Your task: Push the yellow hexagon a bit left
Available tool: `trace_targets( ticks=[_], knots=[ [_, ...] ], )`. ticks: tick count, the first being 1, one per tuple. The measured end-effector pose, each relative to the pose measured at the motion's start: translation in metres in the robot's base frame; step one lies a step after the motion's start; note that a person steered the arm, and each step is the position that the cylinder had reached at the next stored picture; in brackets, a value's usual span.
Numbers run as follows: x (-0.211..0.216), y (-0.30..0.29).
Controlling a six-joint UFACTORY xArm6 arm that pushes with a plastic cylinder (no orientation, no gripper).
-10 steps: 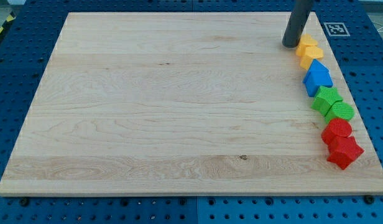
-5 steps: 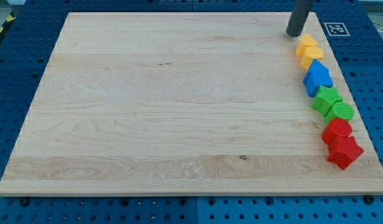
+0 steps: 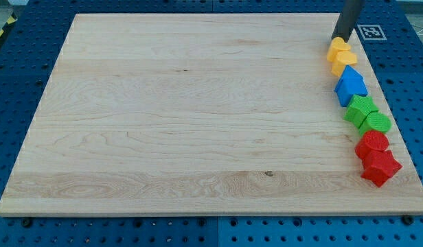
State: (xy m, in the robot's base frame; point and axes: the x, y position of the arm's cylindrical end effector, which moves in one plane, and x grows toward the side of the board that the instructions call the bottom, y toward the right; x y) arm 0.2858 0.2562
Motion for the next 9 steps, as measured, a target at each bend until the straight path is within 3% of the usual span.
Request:
trace_targets(
  ticks=[5, 9],
  knots=[
    [0.064, 0.023],
    [0.070, 0.019]
  ],
)
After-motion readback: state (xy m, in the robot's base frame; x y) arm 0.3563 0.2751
